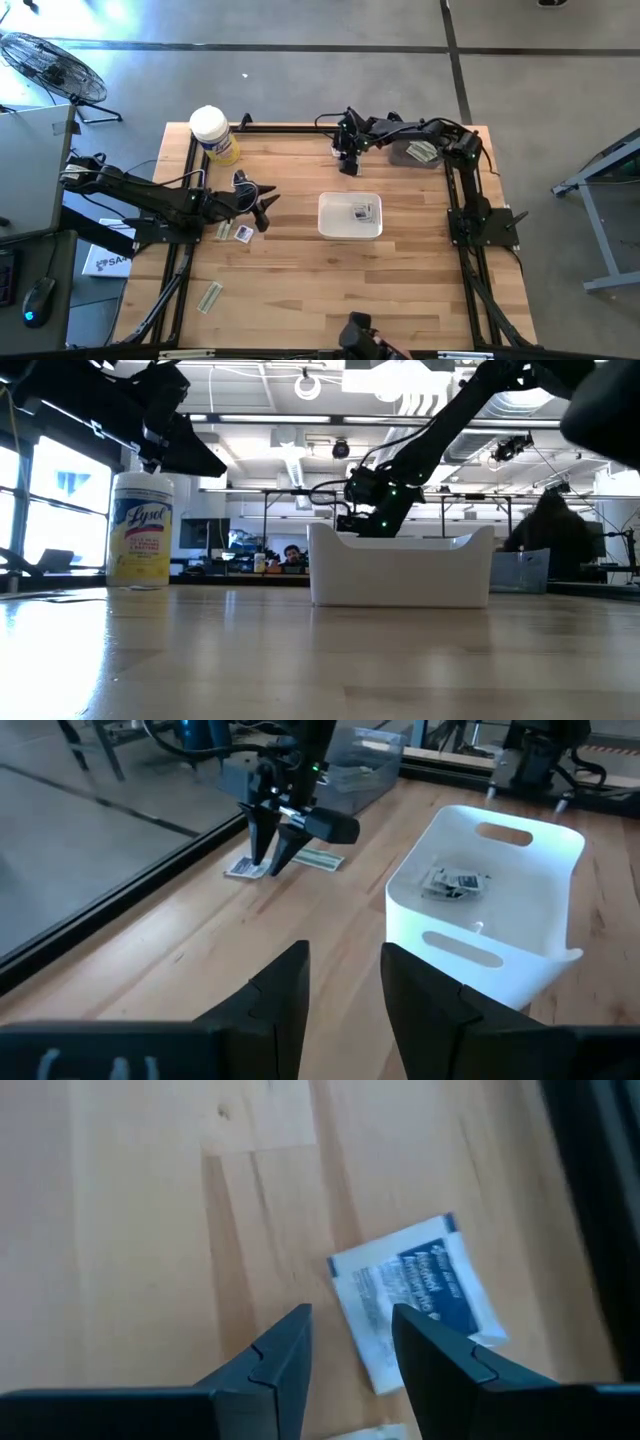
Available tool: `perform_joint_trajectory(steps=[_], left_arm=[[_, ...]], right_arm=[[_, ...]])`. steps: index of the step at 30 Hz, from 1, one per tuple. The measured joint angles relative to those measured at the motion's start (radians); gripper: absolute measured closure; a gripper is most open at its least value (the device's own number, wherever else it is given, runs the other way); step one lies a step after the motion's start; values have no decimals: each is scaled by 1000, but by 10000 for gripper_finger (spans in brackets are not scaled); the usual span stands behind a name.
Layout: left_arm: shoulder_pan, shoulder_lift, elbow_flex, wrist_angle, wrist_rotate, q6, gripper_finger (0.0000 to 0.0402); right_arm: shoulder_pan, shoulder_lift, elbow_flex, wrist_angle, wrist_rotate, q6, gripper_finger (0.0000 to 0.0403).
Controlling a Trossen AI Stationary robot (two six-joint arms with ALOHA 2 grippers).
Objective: Pick & Place First Aid Supplies
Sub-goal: Put the blue alcohol pad into the white bin
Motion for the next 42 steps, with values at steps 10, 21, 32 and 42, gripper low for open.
perform_joint_trajectory(steps=[10,21,32,42], left_arm=[[0,0,0,-3,19,0,277],[0,0,0,49,-5,73,277],[0,0,0,105,-6,106,277],[0,0,0,118,-62,170,277]], right_arm=[[-23,7,2,-51,-4,9,268],[-42,22,7,-111,49,4,305],[-42,24,6,-112,65,-18,381],[-16,7,13,-110,89,-13,400]])
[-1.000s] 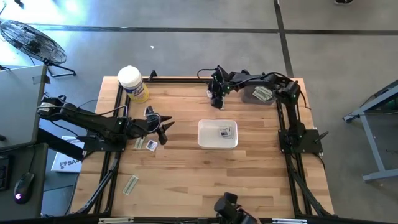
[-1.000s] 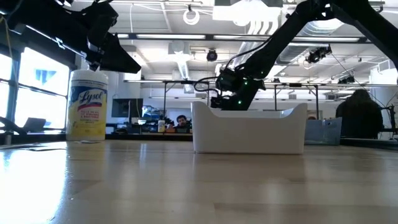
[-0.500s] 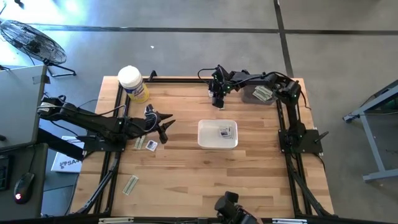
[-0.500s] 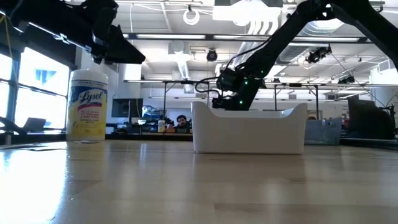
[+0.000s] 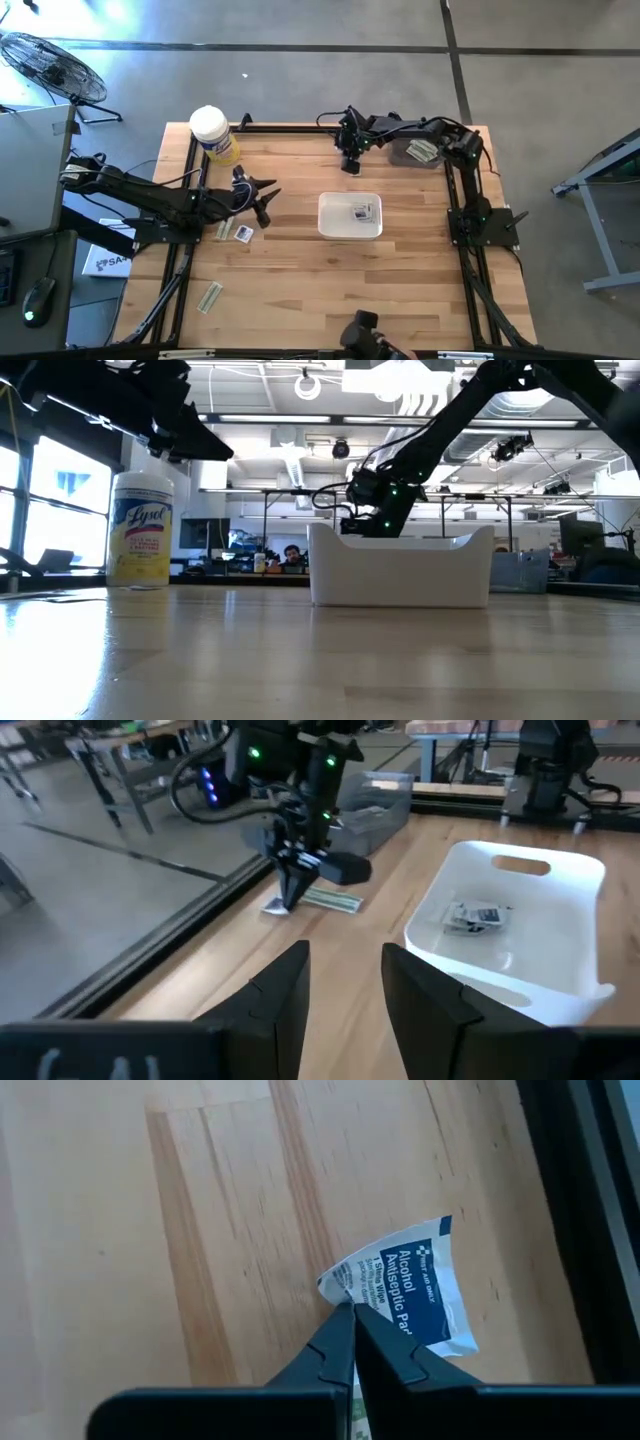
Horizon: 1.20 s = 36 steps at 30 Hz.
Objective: Pick & Place First Aid Supplies
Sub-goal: Put the blue alcohol pad into the white bin
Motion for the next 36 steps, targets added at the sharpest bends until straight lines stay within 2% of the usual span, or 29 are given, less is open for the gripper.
perform_joint_trajectory(steps=[5,10,18,24,28,32,36], left_arm=[[5,0,0,67,-45,52,277],[61,0,1,111,-43,65,277],[172,0,1,123,-32,34,277],[196,0,1,122,1,31,277],[196,0,1,121,25,30,277],[195,0,1,110,46,6,277],[176,0,1,80,78,-22,277]], right_arm=[[43,-64,15,-40,31,-2,402],[116,-180,22,-107,31,14,402],[303,-355,22,-369,-8,213,402],[510,-386,21,-561,-12,422,402],[619,-385,21,-524,28,540,402],[657,-372,21,-527,114,620,402],[650,-316,21,-575,145,631,403]])
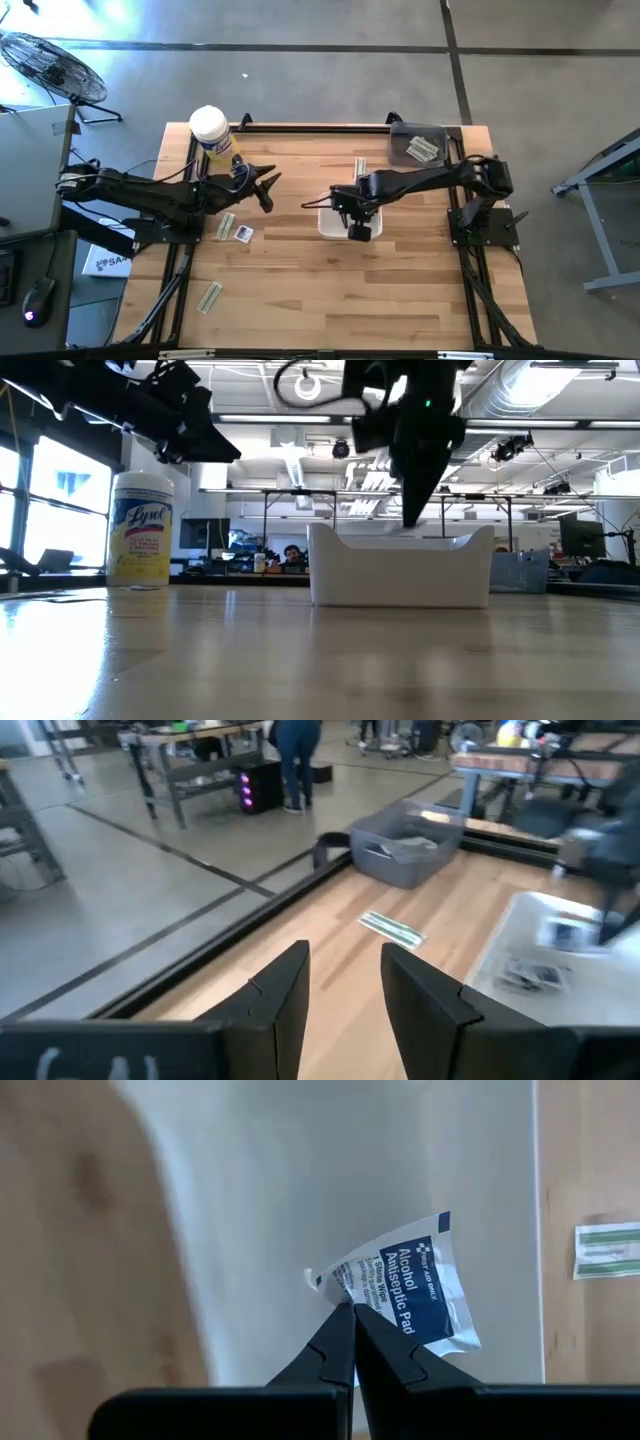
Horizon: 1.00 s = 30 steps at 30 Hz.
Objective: Pick & Place First Aid Supplies
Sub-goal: Put the blue alcohol pad into the white bin
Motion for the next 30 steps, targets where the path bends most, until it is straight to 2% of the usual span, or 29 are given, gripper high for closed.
perform_joint_trajectory(steps=[5,11,18,30], left_arm=[[-73,0,0,3,-6,2,277],[-143,0,0,-19,-76,34,277],[-152,0,0,-52,-90,33,277],[-151,-1,0,-64,-88,30,277]], right_arm=[[-11,92,0,-15,4,9,403],[-11,140,0,-20,9,85,403],[-45,174,0,-28,52,156,403],[-71,227,2,-31,21,174,403]])
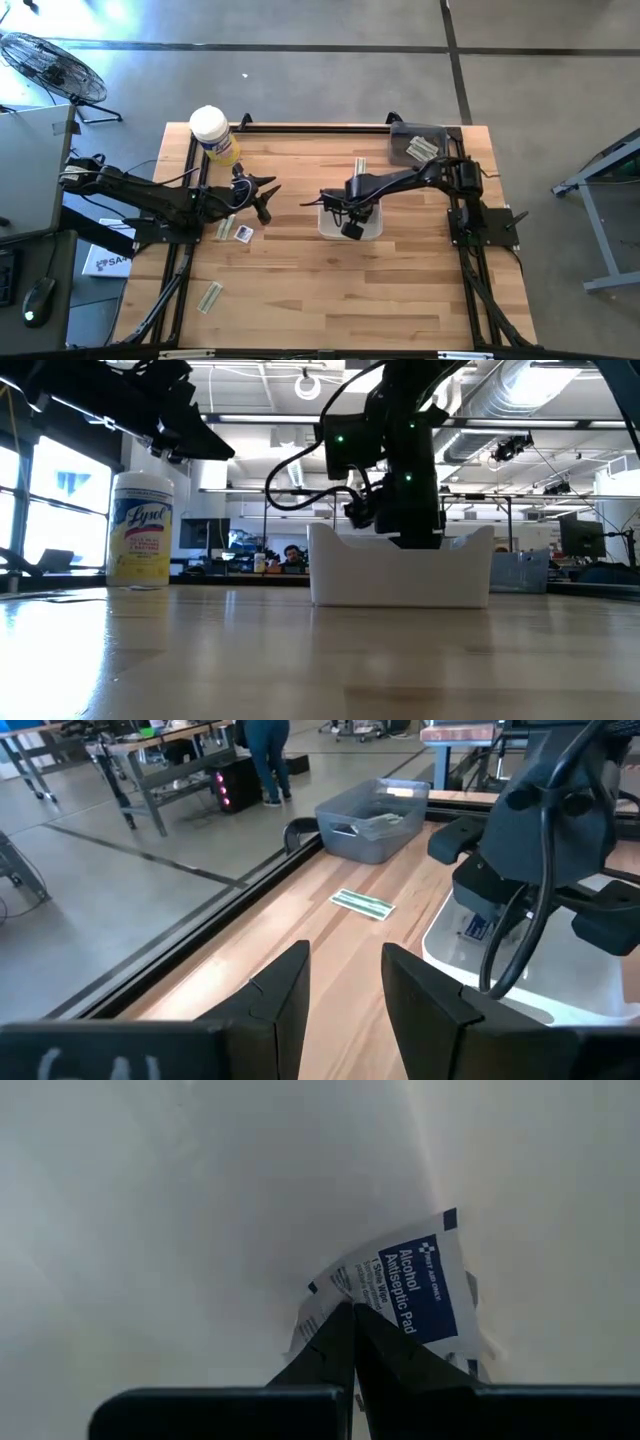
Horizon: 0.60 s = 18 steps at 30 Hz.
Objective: Pick & Place First Aid Supplies
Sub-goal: Put the blue alcohol pad into the white bin
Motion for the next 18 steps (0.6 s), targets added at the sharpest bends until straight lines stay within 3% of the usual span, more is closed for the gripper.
perform_joint_trajectory(steps=[13,18], left_arm=[[0,0,0,7,2,0,277],[0,0,0,7,3,0,277]], right_arm=[[2,-91,0,-14,5,-6,402],[-6,-94,-10,-62,-51,15,402]])
